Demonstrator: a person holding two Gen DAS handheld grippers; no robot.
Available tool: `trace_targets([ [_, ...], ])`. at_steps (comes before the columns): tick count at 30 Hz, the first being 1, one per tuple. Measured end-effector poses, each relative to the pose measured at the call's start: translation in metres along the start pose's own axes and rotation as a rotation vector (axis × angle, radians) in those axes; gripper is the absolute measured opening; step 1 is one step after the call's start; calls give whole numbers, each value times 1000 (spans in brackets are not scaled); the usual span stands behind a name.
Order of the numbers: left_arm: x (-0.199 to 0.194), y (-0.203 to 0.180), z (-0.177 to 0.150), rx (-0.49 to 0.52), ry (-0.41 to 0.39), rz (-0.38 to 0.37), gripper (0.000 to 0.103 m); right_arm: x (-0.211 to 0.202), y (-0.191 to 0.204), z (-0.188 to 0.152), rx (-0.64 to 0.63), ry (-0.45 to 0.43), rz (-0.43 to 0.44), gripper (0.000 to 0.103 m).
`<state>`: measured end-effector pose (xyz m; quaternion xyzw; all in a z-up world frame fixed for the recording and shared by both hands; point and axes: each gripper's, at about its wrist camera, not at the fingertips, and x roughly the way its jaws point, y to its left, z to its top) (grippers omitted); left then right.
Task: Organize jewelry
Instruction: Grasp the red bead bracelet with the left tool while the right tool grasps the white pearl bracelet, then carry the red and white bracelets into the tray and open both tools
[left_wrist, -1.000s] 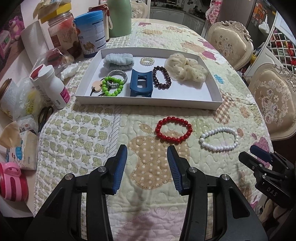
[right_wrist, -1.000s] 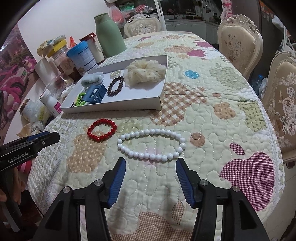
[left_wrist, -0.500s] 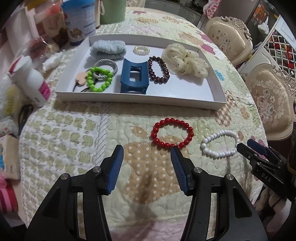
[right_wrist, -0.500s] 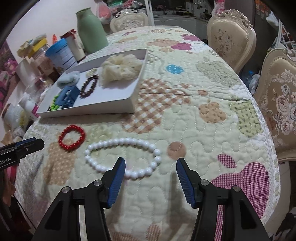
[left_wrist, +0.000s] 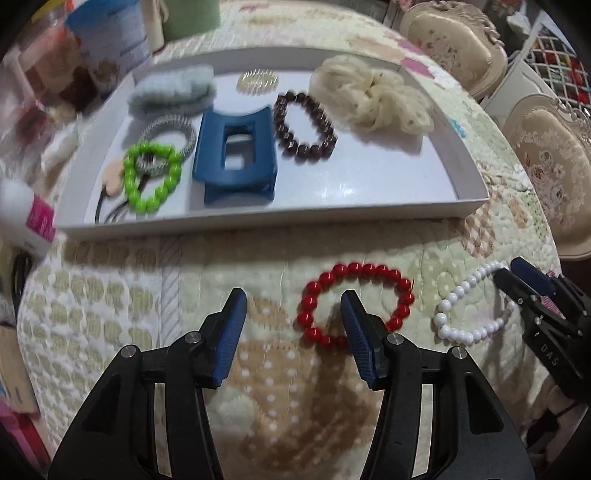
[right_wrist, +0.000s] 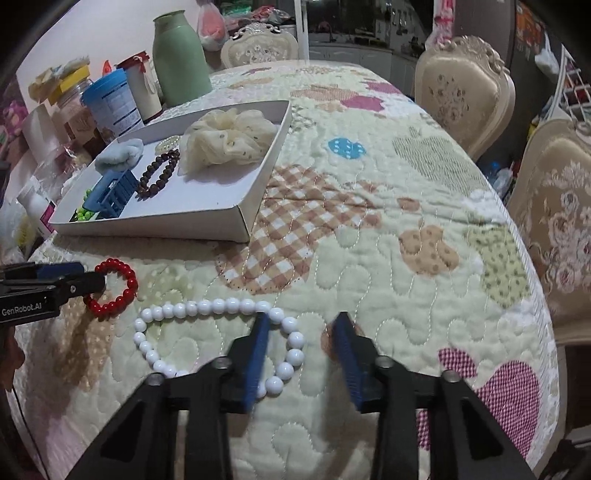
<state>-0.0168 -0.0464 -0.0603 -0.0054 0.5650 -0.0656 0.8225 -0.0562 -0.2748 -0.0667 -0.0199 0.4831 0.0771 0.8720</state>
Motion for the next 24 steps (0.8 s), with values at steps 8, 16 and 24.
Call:
trace_targets([
  [8,-1,5,6,2,-15,-43,8,-21,6,5,1,-51,68,9],
  [16,-44,5,8,-5,-79,-58,8,-67,24,27,-32,-158,139,9],
  [24,-91,12,19,-4,-165,-39,8,-99,36,55,-86,-225,185,9],
])
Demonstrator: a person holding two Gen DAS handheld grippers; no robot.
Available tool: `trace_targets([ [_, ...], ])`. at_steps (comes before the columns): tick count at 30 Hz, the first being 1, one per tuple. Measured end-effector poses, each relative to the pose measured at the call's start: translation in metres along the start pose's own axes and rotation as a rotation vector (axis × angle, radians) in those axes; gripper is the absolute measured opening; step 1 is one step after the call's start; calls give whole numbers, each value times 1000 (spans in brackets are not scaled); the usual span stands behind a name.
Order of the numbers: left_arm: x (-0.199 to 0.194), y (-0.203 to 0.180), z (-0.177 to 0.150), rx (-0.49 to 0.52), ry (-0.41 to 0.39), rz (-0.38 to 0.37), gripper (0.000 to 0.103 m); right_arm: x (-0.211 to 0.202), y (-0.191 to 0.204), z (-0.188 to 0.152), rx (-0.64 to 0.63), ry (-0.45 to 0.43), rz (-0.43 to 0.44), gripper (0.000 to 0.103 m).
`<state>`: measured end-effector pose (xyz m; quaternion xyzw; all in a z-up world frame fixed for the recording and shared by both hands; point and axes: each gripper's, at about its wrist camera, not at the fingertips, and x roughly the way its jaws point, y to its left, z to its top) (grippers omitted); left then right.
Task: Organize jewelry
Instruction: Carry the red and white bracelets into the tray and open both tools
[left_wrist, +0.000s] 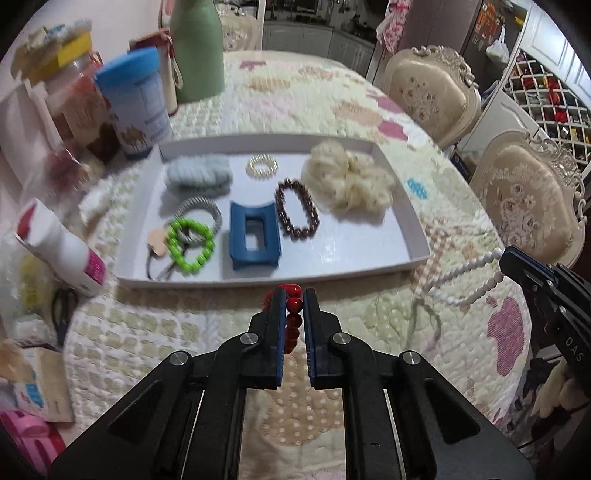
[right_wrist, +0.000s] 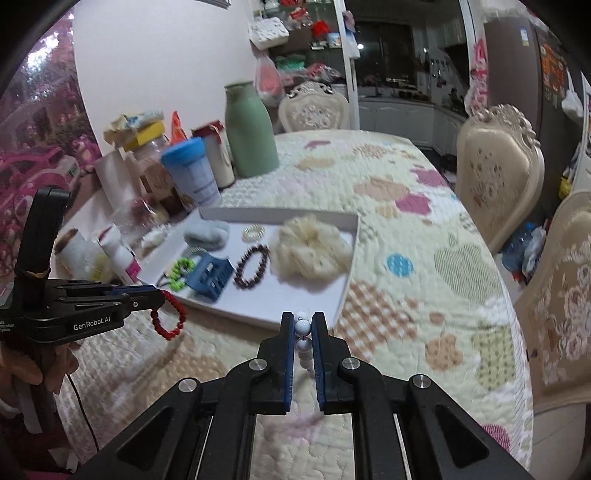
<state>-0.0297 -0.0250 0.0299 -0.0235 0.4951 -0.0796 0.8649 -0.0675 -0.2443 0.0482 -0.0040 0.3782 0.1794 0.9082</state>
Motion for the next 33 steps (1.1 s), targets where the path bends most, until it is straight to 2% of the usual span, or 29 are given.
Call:
trace_targets([
  [7,-19,13,19,-3,-39,26,8,-9,9,35,-36,-52,20,9],
  [13,-20,21,37,1,-57,42,8,5,24,58,-61,-58,48,9],
  [20,-9,27,58,21,-56,67,8,46,35,73,-52,-11,81,9],
  [28,12,30,89,45,-49,83,8,87,43,74,19,42,166,9],
  [33,30,25,104,59,-31,70,8,116,17,60,72,121,117,9],
])
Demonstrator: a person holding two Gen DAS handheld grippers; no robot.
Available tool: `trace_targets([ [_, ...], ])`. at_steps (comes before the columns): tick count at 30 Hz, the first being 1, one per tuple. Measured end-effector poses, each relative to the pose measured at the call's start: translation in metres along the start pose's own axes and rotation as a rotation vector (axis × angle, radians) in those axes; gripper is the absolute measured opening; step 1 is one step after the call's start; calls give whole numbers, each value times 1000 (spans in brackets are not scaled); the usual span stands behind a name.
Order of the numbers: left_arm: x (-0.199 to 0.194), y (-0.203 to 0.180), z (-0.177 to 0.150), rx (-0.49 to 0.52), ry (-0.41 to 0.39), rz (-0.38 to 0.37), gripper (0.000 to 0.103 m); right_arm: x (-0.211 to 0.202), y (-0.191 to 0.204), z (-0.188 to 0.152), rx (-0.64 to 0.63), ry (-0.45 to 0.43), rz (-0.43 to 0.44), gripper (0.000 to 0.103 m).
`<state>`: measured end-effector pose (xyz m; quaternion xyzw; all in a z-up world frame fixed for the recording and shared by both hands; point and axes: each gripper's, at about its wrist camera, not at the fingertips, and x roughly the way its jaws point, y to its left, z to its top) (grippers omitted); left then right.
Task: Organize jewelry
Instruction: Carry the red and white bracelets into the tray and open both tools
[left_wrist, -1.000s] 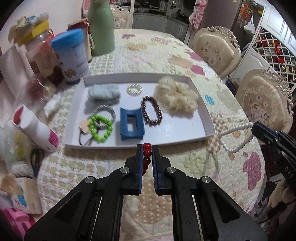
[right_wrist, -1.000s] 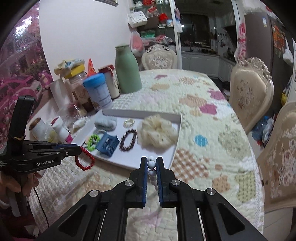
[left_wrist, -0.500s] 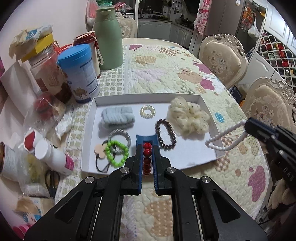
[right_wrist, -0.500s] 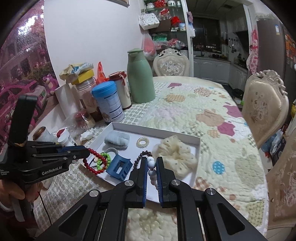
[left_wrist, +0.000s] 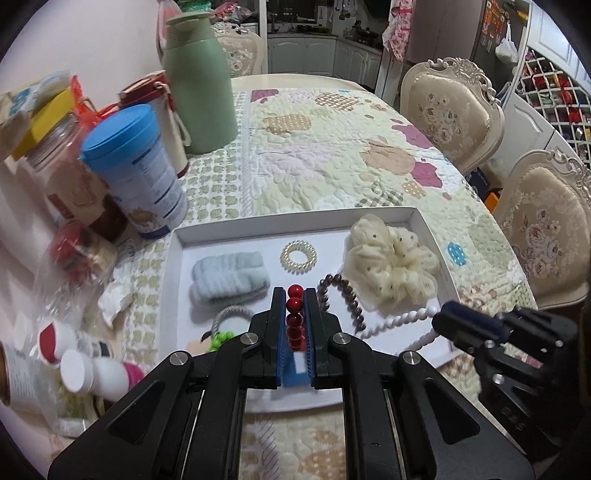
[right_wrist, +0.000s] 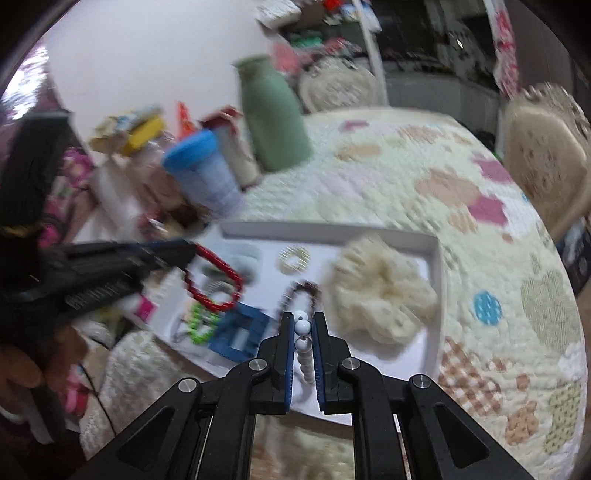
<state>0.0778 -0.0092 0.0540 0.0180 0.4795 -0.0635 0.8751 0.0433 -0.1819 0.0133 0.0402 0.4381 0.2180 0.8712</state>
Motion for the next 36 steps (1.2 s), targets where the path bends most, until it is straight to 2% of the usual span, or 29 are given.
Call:
trace_targets([
  [8,34,-14,29,-4,21,-76,8,25,-47,-20,66,94,-98,9],
  [13,75,2,33,-76,95,-105,8,33,-55,-26,68,114,-127,9],
  [20,108,29,18,-132,158,-45,8,36,-49,-21,67,99,-93,10],
  [24,109,37,13,-142,153,-28,8,38,-42,-16,72,90,-62,20],
  [32,109,44,7,-164,158,-17,8,43,-23,-6,39,82,-35,33],
  [35,108,43,5,-168,168,2,13,46,-19,-6,35,88,-40,34],
  [36,108,42,4,-164,167,12,23,47,-18,-6,36,91,-40,34],
])
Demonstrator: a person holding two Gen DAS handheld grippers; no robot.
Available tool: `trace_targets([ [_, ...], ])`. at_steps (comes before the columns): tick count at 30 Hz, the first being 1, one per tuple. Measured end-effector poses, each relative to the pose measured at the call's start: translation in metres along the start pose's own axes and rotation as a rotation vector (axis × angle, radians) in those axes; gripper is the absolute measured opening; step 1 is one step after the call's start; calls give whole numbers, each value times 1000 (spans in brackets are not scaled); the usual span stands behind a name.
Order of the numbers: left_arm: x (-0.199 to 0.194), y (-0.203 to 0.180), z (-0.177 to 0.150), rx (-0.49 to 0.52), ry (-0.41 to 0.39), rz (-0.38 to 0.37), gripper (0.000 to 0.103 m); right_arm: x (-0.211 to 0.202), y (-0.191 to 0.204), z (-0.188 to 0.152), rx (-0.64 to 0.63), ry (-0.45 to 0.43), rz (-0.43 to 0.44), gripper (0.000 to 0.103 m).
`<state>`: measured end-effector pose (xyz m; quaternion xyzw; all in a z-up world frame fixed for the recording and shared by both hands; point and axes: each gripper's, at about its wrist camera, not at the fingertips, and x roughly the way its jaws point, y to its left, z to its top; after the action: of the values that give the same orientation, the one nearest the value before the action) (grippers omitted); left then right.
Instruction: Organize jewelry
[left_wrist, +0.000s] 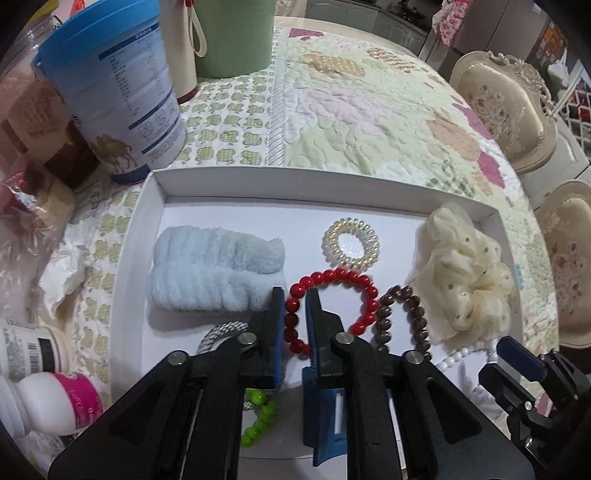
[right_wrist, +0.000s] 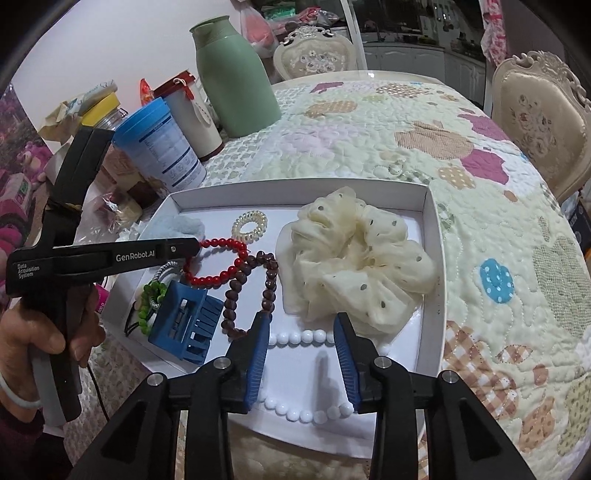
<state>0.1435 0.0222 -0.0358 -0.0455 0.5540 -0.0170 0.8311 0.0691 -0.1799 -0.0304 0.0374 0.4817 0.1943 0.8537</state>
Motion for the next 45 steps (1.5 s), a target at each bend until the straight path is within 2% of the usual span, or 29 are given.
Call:
trace_targets([
  [1,-1,-1,-2,1,-3,1,30,1,1,0,1,2,1,35],
  [2,-2,-1,-3,0,-5,-2,42,2,1,0,3,4,-1,35],
  [3,-4,-2,-6,-1,-9,0,44,3,1,-1,4,7,-5,35],
  [10,-12,-7,-21,15,-14,26,44,3,7,-3,5,9,-44,36],
  [23,-49,-14,-48,7,-77,40,44,-15,14,-5,34,-31,-88,37],
  [45,-131,-18,-87,-11,-250,77,44,-77,56,-7,0,-163,-138,39],
])
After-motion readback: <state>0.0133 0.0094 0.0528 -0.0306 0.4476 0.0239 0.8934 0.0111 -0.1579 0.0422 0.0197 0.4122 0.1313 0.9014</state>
